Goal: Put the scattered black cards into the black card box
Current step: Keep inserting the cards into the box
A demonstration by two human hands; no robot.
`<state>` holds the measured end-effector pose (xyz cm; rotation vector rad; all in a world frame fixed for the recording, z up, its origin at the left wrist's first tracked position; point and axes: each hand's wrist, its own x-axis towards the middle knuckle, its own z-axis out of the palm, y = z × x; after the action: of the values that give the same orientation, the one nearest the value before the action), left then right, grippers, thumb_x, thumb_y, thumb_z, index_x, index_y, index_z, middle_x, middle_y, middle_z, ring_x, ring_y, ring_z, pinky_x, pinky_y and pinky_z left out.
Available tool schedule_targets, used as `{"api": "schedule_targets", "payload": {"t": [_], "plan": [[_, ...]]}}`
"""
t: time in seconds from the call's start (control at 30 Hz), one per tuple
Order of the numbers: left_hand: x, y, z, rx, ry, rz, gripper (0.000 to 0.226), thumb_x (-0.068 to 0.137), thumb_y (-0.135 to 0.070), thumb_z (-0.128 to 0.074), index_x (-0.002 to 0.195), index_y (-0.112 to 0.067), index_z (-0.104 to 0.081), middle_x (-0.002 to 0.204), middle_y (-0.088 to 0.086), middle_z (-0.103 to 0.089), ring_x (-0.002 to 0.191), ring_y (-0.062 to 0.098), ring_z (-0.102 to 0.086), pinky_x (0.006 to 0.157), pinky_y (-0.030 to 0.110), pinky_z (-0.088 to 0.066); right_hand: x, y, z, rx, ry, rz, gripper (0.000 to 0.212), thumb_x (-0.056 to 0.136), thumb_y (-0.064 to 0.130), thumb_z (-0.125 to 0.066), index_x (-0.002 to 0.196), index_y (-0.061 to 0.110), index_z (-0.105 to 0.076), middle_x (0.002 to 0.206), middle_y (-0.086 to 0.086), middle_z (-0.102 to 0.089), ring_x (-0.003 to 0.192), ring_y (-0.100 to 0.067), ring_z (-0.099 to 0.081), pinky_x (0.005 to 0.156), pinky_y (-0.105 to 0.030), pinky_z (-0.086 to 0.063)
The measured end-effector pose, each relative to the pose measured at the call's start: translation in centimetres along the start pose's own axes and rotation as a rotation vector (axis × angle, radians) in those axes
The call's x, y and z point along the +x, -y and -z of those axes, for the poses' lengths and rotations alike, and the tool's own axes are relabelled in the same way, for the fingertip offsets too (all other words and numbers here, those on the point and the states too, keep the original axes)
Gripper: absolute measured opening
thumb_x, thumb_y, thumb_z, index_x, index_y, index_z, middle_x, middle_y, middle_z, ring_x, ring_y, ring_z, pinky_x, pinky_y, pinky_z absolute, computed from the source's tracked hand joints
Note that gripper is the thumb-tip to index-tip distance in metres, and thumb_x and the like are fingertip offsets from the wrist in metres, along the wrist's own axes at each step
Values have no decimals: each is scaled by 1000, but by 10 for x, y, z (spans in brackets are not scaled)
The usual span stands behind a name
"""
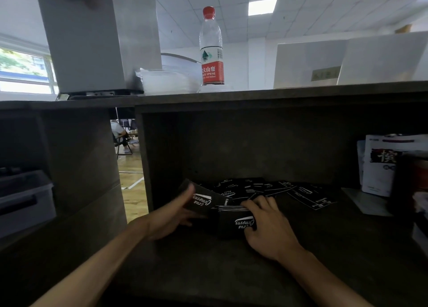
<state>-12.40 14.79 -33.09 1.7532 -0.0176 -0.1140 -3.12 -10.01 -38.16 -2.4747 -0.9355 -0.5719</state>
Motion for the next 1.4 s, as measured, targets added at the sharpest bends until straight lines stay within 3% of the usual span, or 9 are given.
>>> {"api": "schedule_targets", "payload": {"t": [0.13,0.33,0.43,0.67,0.8,0.87,1.0,1.27,1.4], "plan": [[3,5,5,-125,42,5,70,87,-75,-15,134,-33,-45,132,3,-63,122,16,-59,110,40,-30,0,0,0,5,3,2,61,77,37,-53,136,36,-40,123,13,-38,120,-9,-31,92,-32,-46],[9,14,-5,4,-475,-185,25,93,-38,-54,106,-20,-66,91,5,-75,87,19,-69,80,32,-49,0,2,1,12,19,-18,65,79,40,-57,140,35,-36,132,11,-35,126,-11,-29,100,-34,-42],[5,19,-3,125,-538,-292,11,90,-19,-65,98,-23,-70,90,-9,-75,86,8,-70,79,30,-53,1,2,1,8,24,-17,65,80,39,-56,141,34,-35,132,10,-35,126,-12,-29,102,-34,-42],[-2,14,-2,309,-139,-100,17,85,-9,-69,96,-21,-75,101,-4,-73,95,9,-68,76,21,-54,0,2,2,17,26,-26,68,79,36,-55,144,33,-33,137,9,-35,129,-12,-27,103,-35,-40],[20,0,-23,402,9,63,40,95,-2,-47,127,-19,-65,131,2,-62,120,10,-57,90,22,-48,-1,4,2,5,20,-34,68,80,36,-55,143,29,-34,136,8,-35,129,-13,-28,103,-34,-40],[32,7,-40,224,-126,31,38,100,-8,-47,137,1,-51,142,17,-51,131,23,-50,101,30,-41,-1,4,2,7,3,-57,71,79,35,-55,145,24,-31,137,7,-36,128,-13,-29,104,-34,-39],[49,3,-67,105,-343,24,38,92,-52,-56,89,-22,-79,90,-1,-77,85,11,-73,76,27,-53,-3,7,2,36,-17,-90,90,77,34,-58,152,23,-10,141,6,-30,128,-13,-29,103,-36,-42],[51,3,-79,-178,-562,42,19,87,-31,-64,95,-15,-70,84,9,-76,81,25,-73,71,34,-58,-4,9,8,-81,-7,-49,59,82,35,-58,136,26,-39,129,4,-39,118,-14,-35,94,-31,-46],[59,1,-104,-109,-610,-21,20,90,-23,-60,110,-20,-60,101,1,-66,89,13,-64,67,26,-48,-6,11,12,-152,32,-77,57,82,34,-58,134,21,-40,128,0,-42,117,-19,-36,87,-32,-47]]}}
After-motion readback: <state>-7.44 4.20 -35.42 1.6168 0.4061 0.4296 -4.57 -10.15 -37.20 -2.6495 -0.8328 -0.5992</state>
